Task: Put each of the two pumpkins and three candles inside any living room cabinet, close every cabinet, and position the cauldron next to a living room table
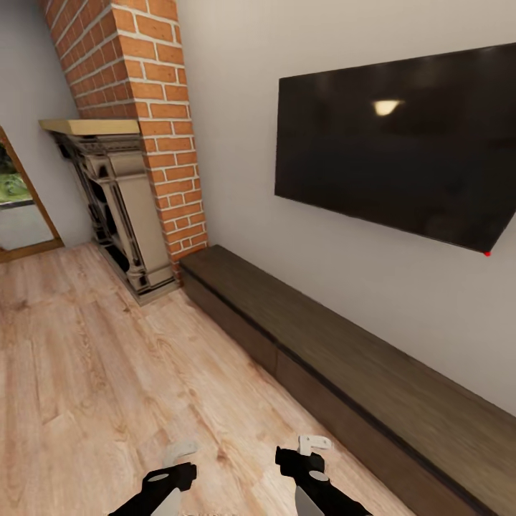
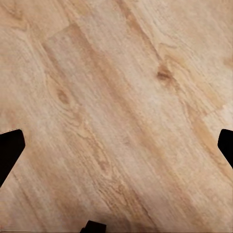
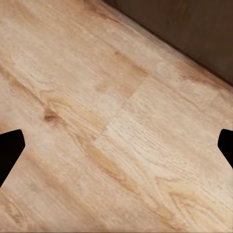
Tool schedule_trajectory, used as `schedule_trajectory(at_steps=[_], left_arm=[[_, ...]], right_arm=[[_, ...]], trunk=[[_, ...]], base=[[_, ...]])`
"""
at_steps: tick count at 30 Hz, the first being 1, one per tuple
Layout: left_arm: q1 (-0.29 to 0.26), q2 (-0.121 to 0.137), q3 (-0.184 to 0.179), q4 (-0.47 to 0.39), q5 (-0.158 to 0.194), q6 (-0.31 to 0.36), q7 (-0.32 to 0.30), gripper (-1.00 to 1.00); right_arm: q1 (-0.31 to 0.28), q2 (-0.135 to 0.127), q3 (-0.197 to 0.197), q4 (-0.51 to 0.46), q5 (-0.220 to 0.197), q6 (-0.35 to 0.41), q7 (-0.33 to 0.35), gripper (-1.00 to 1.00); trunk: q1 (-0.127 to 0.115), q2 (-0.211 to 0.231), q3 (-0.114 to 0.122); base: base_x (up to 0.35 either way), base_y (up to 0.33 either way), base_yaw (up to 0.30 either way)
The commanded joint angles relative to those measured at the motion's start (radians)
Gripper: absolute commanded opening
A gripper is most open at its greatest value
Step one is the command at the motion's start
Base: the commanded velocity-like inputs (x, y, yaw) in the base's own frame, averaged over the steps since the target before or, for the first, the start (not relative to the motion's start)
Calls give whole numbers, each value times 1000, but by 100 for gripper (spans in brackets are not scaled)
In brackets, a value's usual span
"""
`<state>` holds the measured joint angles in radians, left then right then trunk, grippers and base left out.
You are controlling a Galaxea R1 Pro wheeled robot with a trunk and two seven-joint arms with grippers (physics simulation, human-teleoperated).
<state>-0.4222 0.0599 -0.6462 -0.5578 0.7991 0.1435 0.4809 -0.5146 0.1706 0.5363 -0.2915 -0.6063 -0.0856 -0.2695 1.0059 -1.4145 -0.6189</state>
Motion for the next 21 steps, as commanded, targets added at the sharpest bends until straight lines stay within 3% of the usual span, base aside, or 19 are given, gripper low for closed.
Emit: schedule_trajectory(at_steps=[1,21], left_arm=[[-1,1,-8,-2,5,4,8,100],[-1,1,-8,-2,5,4,8,100]], right_arm=[[-1,0,8,0,-11,-5,-5,100],[-1,0,8,0,-9,-4,-5,100]], trunk=[[0,-1,-1],[0,-1,-1]], base=[[0,0,291],[0,0,291]])
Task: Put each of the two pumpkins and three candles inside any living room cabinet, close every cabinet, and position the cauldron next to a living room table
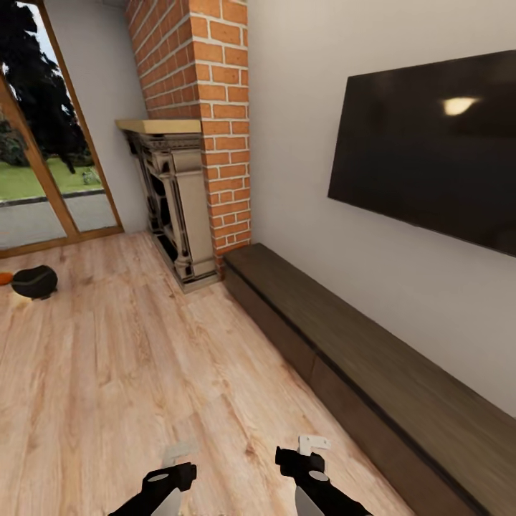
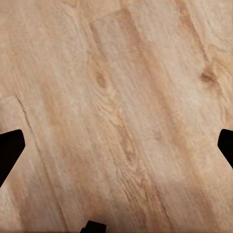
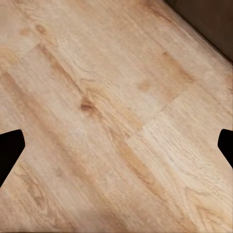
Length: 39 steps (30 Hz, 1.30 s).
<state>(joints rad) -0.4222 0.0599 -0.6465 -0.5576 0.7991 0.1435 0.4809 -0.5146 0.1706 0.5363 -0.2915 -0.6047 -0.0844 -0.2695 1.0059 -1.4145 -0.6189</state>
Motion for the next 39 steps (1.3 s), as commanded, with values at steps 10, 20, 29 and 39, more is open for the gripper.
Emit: schedule_trajectory(at_steps=[10,20,29,39], left_arm=[[-1,1,-7,-2,5,4,8,100],[-1,1,-8,-2,5,4,8,100],[-1,1,-8,-2,5,4,8,100],[-1,1,-8,2,5,4,8,100]], right_arm=[[-1,0,8,0,-10,-5,-5,100],[-1,0,8,30,-9,-10,-5,100],[-1,0,8,31,-9,-11,-5,100],[-1,0,8,31,-9,-12,-5,100]], trunk=[[0,-1,-1],[0,-1,-1],[0,-1,-1],[0,-1,-1]], base=[[0,0,291],[0,0,291],[0,0,291],[0,0,291]])
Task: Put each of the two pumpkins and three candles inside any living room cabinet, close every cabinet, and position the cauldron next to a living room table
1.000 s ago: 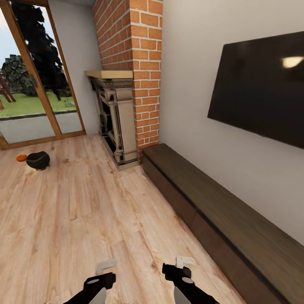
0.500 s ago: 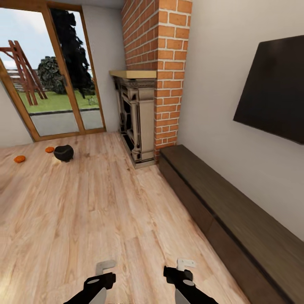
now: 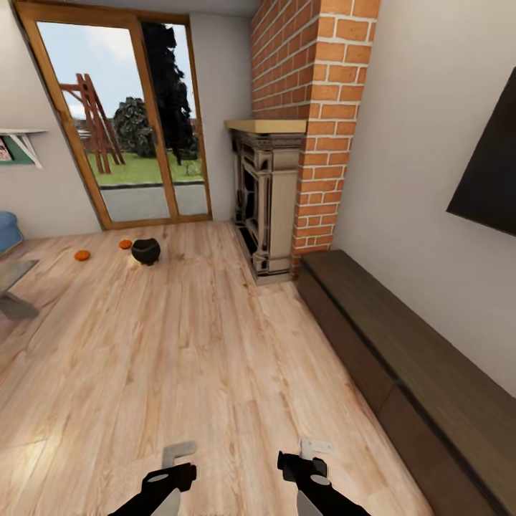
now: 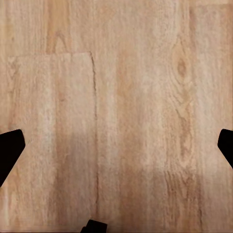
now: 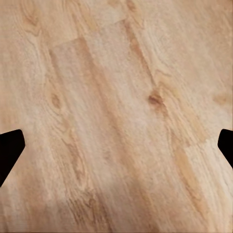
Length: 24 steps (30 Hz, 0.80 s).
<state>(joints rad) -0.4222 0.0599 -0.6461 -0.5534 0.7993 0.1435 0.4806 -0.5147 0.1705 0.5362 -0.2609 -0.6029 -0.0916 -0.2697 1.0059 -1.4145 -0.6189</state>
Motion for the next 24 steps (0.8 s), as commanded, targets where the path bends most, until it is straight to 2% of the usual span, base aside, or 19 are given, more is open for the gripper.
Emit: schedule_trajectory(at_steps=[1,24], left_arm=[[-1,1,-8,-1,5,4,8,100],[-1,1,-8,1,4,4,9,100]], right_arm=[[-1,0,8,0,-11,-5,-5,100],[-1,0,10,3,-11,-5,-5,100]], trunk=[[0,-1,-1],[0,-1,-1]], base=[[0,0,292],[0,0,292]])
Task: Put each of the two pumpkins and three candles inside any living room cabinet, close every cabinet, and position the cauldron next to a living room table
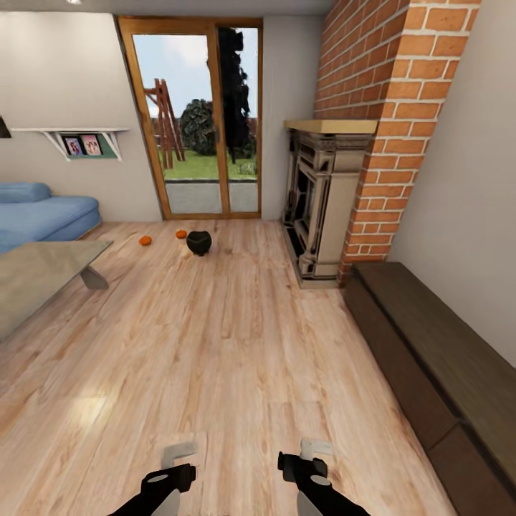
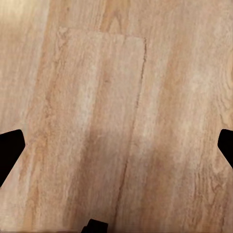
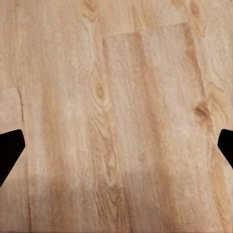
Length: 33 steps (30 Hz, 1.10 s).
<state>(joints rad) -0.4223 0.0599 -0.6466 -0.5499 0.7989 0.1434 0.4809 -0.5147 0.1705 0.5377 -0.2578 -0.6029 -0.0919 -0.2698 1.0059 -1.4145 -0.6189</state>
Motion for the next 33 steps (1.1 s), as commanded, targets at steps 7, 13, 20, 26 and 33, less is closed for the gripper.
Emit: schedule_trajectory(at_steps=[7,13,20,26,33], left_arm=[[-1,1,-8,-2,4,4,8,100],[-1,2,-7,-2,5,2,8,100],[-1,2,-7,-2,5,2,8,100],[-1,2,-7,-2,5,2,8,100],[-1,1,-7,1,5,2,8,100]], right_arm=[[-1,0,8,0,-10,-5,-5,100],[-1,0,8,0,-9,-5,-3,100],[-1,0,8,0,-9,-5,-3,100],[-1,0,8,0,-9,-6,-3,100],[-1,0,8,0,-9,-6,-3,100]], trunk=[[0,-1,-1],[0,-1,-1],[0,-1,-1],[0,-1,-1],[0,-1,-1]], base=[[31,0,292],[269,0,186],[322,0,15],[325,26,1],[325,105,2]])
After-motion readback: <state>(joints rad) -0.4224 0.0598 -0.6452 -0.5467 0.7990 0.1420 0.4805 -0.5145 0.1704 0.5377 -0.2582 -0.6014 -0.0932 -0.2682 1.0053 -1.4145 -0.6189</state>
